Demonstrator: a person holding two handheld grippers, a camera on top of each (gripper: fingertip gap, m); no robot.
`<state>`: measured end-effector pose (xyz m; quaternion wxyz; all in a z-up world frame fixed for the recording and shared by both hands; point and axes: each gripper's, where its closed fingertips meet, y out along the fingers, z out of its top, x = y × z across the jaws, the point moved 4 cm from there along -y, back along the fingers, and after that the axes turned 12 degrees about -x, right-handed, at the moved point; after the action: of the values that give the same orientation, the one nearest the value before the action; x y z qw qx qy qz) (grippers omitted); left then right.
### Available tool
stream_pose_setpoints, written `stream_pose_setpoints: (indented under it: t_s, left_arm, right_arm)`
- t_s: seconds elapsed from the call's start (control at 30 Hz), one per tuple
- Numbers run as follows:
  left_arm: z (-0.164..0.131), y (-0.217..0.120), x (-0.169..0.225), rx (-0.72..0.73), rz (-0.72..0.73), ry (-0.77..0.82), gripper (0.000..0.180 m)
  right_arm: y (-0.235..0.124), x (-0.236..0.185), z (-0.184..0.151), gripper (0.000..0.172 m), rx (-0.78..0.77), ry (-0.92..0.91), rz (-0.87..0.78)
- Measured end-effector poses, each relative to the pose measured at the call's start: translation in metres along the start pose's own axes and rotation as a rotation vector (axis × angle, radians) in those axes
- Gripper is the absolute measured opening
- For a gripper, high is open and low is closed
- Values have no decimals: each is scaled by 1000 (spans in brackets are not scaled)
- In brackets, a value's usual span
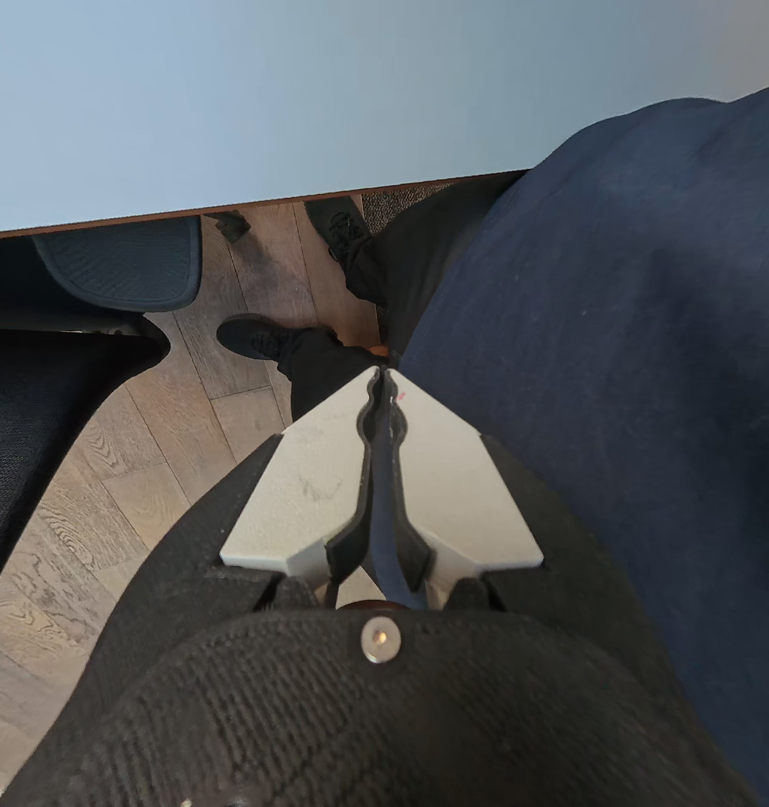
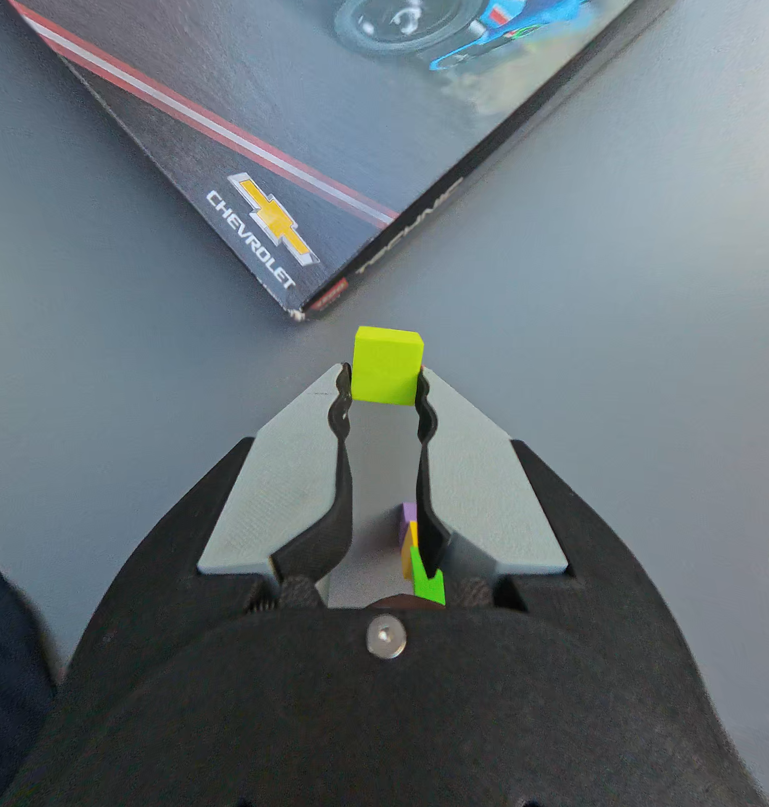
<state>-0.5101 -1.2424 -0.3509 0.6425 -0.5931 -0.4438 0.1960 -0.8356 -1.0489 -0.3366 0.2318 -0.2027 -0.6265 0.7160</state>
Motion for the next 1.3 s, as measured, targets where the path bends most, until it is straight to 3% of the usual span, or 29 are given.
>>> stream_pose_setpoints:
  t_s: [0.13,0.23,0.37,0.57,0.63,0.7,0.87,1.17,1.3]
  left_arm:
    - [-2,-1,-7,4,-5,-5,0]
    - [0,0,-10,10,-10,2,0]
    - [7,1,-9,13,-15,27,0]
    - [16,-4,-9,15,-3,62,0]
    - [15,-3,-11,11,-6,57,0]
    - [13,-2,-11,1,-8,60,0]
    - [26,-5,-5,26,-25,111,0]
    - [86,-15,17,64,-31,260,0]
    - [157,-34,42,157,-29,370,28]
  right_arm:
    - [-50,31,-43,27,-10,62,18]
    - [-66,47,-81,27,-55,97,44]
    - [-56,45,-106,27,-92,99,49]
    - [-25,27,-116,28,-146,62,34]
    - [-24,30,-114,28,-107,73,19]
    - [-23,31,-115,43,-105,93,33]
    - [-26,27,-124,42,-82,99,58]
    - [-38,20,-163,45,3,234,96]
    - [-36,10,-204,42,48,340,94]
